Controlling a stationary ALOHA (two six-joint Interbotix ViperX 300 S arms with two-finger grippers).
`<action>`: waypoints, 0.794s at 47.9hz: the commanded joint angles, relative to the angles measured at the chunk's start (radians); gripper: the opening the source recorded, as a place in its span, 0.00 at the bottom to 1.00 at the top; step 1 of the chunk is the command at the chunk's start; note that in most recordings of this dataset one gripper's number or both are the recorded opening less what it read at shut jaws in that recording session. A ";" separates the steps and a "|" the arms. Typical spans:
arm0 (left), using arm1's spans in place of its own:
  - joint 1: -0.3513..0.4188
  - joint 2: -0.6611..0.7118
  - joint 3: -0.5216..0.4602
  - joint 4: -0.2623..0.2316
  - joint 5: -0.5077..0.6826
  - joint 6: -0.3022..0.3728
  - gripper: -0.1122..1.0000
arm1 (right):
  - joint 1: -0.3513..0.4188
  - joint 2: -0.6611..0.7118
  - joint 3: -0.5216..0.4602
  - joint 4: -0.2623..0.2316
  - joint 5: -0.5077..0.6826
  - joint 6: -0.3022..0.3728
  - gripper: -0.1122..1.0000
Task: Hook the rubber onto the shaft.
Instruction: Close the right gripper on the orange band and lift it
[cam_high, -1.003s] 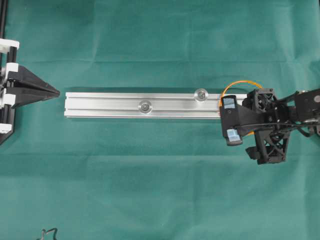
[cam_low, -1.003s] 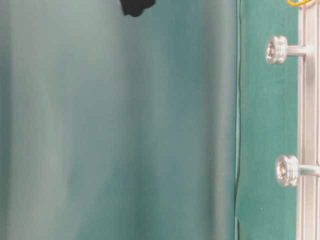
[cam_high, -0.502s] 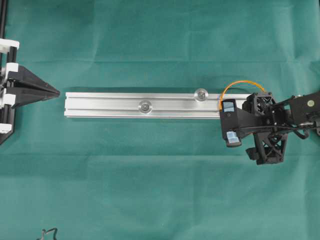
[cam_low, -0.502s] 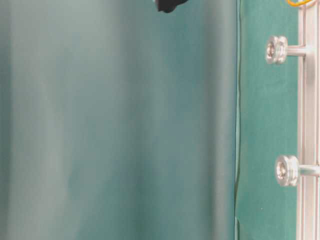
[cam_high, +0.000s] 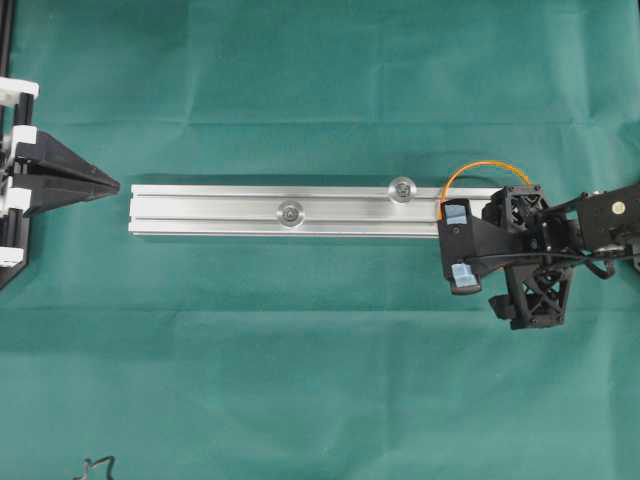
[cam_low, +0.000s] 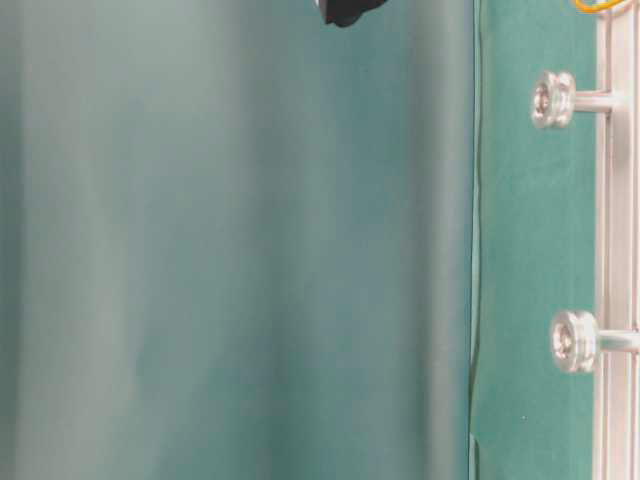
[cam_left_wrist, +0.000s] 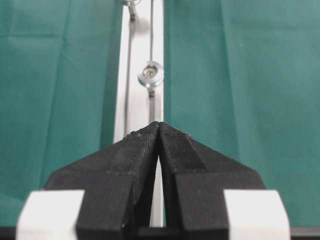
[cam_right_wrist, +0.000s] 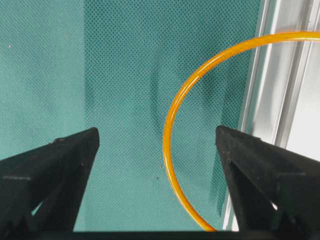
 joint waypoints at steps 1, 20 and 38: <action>-0.003 0.006 -0.029 0.003 -0.005 0.002 0.10 | 0.002 -0.006 -0.008 -0.003 -0.008 -0.002 0.91; -0.003 0.006 -0.029 0.003 -0.005 0.002 0.10 | 0.003 -0.008 -0.005 -0.026 -0.025 -0.002 0.16; -0.003 0.006 -0.029 0.003 -0.005 0.002 0.10 | 0.003 -0.008 -0.006 -0.026 -0.023 -0.002 0.16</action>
